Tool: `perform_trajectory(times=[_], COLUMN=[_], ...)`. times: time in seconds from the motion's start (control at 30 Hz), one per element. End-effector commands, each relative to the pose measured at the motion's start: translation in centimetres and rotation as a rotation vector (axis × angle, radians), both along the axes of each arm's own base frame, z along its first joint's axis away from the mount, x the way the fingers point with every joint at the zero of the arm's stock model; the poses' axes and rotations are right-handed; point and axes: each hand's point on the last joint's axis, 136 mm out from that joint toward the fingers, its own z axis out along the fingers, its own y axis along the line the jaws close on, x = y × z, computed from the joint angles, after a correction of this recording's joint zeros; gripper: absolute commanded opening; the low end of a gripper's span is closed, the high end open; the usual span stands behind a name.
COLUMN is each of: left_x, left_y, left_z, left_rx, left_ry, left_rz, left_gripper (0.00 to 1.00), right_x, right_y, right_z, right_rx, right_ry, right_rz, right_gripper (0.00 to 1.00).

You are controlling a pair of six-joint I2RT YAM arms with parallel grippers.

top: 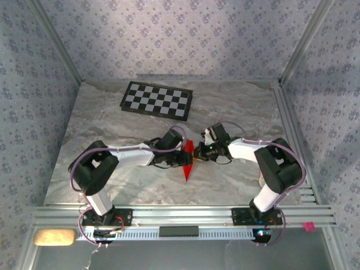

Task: Fold a paper plane with a square sheet of paper (pick it up from the middle)
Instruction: Move a paper plane to the center of the table.

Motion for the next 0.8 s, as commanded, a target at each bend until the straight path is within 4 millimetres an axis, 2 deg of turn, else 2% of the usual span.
perform_trajectory(times=[0.0, 0.43, 0.77], left_x=[0.1, 0.0, 0.0], left_y=[-0.4, -0.3, 0.1], left_z=[0.8, -0.3, -0.5], left_rx=[0.019, 0.104, 0.147], left_ry=[-0.027, -0.033, -0.042], left_rz=[-0.025, -0.038, -0.044], left_gripper=[0.38, 0.36, 0.26], right_x=[-0.3, -0.3, -0.2], right_y=[-0.1, 0.0, -0.1], right_z=[-0.2, -0.2, -0.1], right_rx=[0.015, 0.021, 0.021], right_ry=[0.028, 0.030, 0.028], right_rz=[-0.009, -0.009, -0.010], right_gripper=[0.01, 0.01, 0.01])
